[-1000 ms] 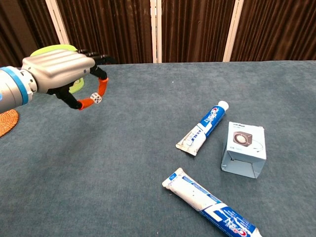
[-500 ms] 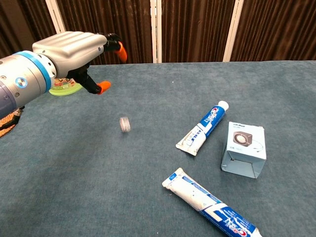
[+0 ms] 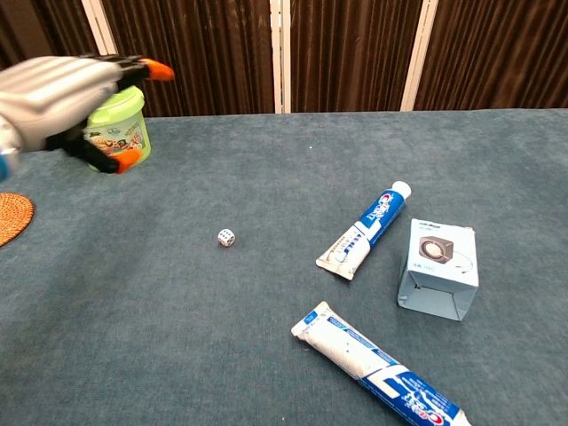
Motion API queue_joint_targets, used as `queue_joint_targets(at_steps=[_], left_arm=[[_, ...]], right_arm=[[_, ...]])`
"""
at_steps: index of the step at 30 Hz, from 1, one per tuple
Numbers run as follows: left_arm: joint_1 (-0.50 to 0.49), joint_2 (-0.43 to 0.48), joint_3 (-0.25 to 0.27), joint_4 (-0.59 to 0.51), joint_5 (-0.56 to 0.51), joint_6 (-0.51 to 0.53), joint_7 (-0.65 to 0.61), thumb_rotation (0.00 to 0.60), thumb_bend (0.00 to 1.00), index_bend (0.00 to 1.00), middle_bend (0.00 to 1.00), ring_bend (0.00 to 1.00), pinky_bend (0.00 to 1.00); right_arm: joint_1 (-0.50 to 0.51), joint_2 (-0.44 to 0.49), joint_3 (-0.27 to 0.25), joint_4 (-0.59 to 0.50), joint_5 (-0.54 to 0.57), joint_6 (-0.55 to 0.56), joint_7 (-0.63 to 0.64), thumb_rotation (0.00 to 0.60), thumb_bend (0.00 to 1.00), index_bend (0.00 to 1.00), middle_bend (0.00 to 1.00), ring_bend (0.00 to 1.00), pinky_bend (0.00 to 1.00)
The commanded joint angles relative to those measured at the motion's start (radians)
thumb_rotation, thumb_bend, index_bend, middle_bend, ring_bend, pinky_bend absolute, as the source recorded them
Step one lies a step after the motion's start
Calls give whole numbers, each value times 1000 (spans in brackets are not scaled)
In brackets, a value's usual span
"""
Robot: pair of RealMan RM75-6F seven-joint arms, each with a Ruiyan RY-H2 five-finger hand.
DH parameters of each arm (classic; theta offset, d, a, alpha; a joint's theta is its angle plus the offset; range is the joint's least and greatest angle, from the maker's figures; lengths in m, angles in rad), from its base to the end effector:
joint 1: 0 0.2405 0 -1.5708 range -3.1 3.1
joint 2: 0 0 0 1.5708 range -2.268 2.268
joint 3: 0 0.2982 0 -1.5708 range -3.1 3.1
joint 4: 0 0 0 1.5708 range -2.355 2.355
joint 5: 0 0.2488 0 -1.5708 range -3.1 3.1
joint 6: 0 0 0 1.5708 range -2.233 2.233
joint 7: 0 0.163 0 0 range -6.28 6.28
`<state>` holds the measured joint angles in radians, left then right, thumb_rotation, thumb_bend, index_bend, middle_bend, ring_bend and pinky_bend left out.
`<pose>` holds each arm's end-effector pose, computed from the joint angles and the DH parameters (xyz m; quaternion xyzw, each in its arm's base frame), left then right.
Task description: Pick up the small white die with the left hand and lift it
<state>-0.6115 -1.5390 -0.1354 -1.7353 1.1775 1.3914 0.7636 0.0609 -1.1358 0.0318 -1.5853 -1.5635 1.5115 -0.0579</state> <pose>-0.1569 0.3362 -0.0110 -0.6940 -0.2634 -0.3887 0.5458 -0.3637 -0.1933 0.1355 0.6188 -0.3581 0.3761 0.5894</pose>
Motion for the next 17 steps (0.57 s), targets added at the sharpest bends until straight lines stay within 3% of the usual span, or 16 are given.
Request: queue_joint_targets(at_steps=[1,10,17], left_arm=[[112,66,91,10,105,113,-92,600,396,46,0,0,0],[365,196,228,33,192,330,-266,600,215,0,0,0,0],[480,254,255,68,206,389,-372,600,203,0,0,0,0]], right_arm=[[1,-4,0,2,3,-5,-5,600,79,0,0,0,0],[9,-23,-2,9,-1,-19,-30,600,79,0,0,0,0],[14,-33,-9,10,-13,-25,-43,600,79,0,0,0,0]])
